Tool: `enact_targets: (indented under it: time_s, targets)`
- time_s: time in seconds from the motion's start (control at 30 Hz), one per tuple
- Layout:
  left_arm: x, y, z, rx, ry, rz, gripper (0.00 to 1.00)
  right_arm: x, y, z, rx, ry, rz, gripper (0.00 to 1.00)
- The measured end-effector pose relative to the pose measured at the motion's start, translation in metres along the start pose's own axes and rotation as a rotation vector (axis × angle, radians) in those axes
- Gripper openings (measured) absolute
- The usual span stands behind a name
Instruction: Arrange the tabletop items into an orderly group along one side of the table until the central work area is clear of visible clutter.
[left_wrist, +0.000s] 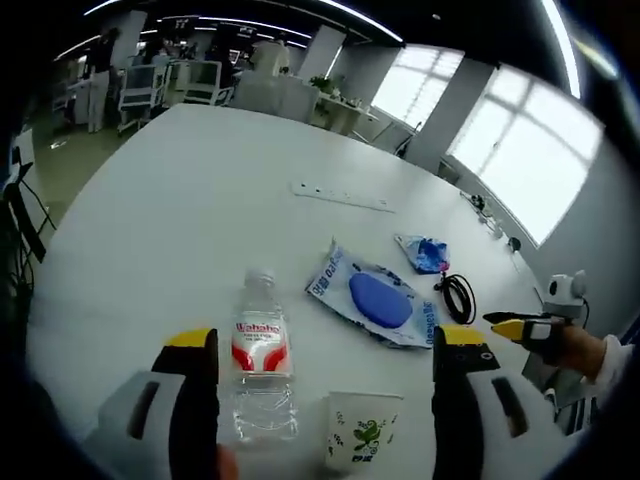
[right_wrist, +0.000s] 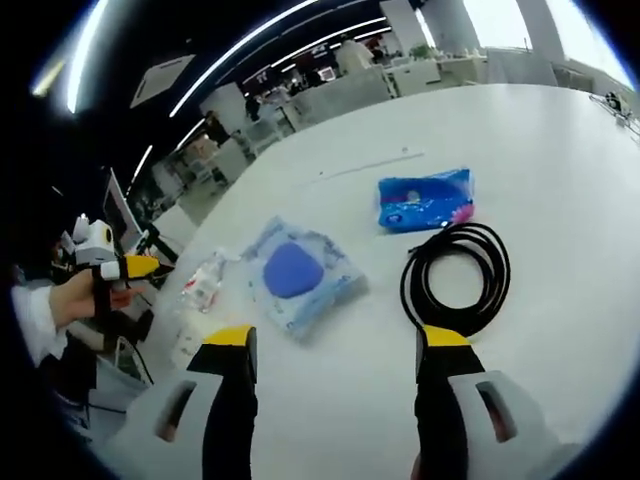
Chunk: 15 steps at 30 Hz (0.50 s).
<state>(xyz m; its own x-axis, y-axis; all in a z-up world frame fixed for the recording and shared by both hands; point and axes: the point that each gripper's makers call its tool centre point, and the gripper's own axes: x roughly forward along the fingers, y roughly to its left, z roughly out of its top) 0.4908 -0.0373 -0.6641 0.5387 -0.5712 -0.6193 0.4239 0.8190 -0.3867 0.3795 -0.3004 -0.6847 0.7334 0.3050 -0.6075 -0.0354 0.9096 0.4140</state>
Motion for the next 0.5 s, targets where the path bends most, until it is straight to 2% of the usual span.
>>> enact_targets:
  time_s: [0.17, 0.33, 0.5]
  targets:
    - [0.009, 0.014, -0.01, -0.012, 0.033, 0.054, 0.84, -0.003, 0.004, -0.005, 0.01, -0.01, 0.01, 0.62]
    - [0.015, 0.013, -0.016, -0.017, 0.047, 0.061, 0.81, -0.005, 0.0, -0.017, 0.033, 0.001, 0.005, 0.62]
    - [0.023, 0.025, -0.025, -0.014, 0.075, 0.092, 0.79, -0.008, -0.002, -0.022, 0.056, 0.005, 0.0, 0.61]
